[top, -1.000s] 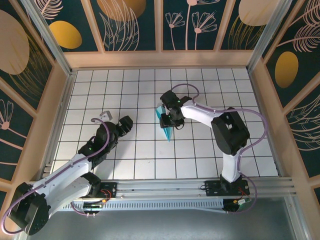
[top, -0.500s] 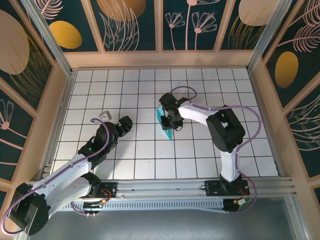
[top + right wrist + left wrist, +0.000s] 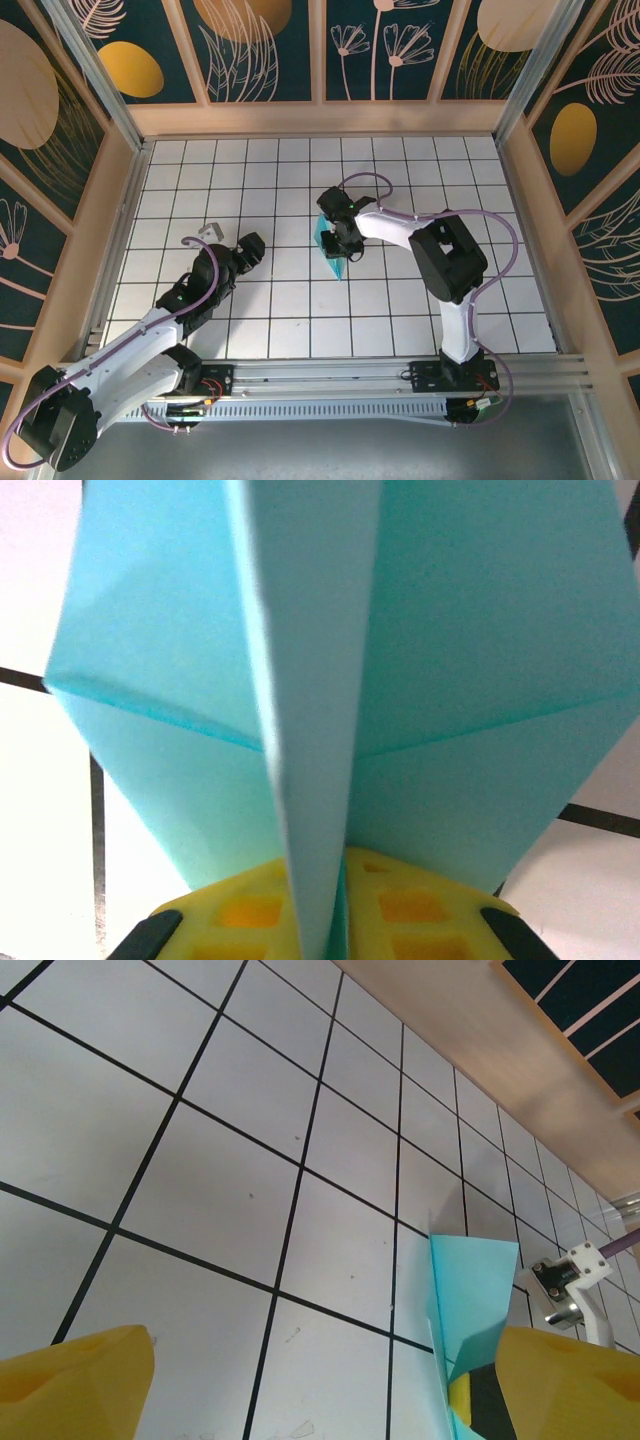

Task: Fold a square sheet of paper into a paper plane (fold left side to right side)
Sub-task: Pick up the paper plane at the center of the table, then place the paper plane at the top-center of the table.

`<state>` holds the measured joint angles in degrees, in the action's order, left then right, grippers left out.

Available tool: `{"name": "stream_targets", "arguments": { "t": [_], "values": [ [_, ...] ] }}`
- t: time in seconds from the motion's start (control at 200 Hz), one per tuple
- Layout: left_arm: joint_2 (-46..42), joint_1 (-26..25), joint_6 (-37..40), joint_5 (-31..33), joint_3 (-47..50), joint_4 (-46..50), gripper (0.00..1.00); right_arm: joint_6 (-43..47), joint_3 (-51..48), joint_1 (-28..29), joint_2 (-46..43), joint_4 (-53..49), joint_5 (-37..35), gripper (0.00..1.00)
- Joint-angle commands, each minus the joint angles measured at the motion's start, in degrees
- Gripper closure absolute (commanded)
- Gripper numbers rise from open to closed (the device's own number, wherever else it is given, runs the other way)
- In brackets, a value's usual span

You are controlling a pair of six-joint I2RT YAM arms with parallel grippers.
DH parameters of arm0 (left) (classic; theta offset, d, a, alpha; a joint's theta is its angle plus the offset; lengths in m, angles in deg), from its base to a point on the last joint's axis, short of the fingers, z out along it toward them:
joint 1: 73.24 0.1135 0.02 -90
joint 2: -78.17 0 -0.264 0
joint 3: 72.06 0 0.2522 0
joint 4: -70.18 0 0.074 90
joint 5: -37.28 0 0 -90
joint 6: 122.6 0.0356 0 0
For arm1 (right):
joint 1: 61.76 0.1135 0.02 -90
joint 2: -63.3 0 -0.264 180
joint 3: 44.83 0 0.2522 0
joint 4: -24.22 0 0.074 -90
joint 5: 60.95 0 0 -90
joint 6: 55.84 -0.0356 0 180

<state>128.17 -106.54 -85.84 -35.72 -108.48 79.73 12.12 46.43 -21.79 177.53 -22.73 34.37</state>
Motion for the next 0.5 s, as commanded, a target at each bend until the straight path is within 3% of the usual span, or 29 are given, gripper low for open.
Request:
{"name": "stream_targets", "arguments": {
  "t": [0.0, 0.215, 0.495],
  "values": [
    [-1.08, 0.35, -0.1, 0.82, 0.42, 1.12, 0.12, -1.73, -0.16, 0.31, -0.05, 0.58, -2.58, 0.88],
    [-1.72, 0.35, 0.6, 1.34, -0.19, 2.22, 0.11, -4.39, 3.37, -3.31, -1.52, -0.73, -2.08, 0.99],
    [-1.14, 0.39, 3.33, 1.55, -2.33, 4.95, 0.11, -4.56, 17.0, -8.28, 3.96, -6.33, -4.96, 0.99]
  ]
}}
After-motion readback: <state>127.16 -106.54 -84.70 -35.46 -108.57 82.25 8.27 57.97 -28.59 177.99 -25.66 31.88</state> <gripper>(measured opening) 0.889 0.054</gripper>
